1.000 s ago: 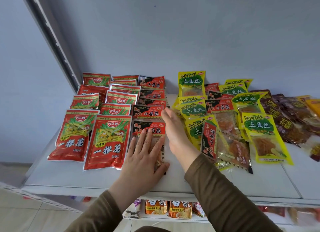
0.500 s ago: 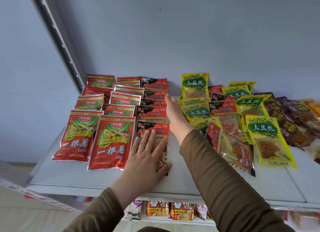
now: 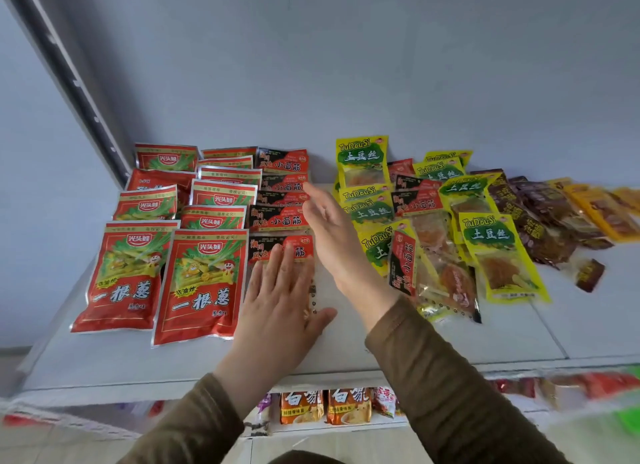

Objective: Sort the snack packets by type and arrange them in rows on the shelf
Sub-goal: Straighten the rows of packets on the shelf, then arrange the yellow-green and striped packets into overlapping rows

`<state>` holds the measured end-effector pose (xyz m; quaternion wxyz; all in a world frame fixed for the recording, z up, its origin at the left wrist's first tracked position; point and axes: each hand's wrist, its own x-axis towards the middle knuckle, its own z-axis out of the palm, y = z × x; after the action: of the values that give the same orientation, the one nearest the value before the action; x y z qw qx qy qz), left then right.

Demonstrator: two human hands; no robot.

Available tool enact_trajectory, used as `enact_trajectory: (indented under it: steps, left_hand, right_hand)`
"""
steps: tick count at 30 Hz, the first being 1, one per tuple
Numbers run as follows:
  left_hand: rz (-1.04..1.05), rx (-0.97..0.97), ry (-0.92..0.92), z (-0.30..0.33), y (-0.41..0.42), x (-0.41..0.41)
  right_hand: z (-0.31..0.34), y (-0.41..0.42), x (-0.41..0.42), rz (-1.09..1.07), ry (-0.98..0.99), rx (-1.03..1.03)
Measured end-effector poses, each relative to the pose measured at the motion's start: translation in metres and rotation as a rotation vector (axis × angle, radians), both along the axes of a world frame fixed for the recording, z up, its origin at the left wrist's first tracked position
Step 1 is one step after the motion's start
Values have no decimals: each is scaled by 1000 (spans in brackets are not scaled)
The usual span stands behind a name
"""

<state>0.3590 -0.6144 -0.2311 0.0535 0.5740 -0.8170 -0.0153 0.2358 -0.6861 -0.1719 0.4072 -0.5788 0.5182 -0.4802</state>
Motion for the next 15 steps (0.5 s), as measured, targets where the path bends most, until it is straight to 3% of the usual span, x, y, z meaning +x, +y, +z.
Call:
enact_trajectory:
  steps: [3,7,12,15]
  left_hand:
    - [-118,-2,44,6,4,-15]
    - [-207,0,99,10,6,-47]
    - [-136,45,145,14,5,-83]
    - [-52,44,195,16,0,-101]
  right_hand:
    - [10,20,-38,0,90,-74]
    - [11,41,-110,-51,180,-17]
    - [-1,54,-187,-95,524,220]
    - [-11,54,-207,-54,709,257]
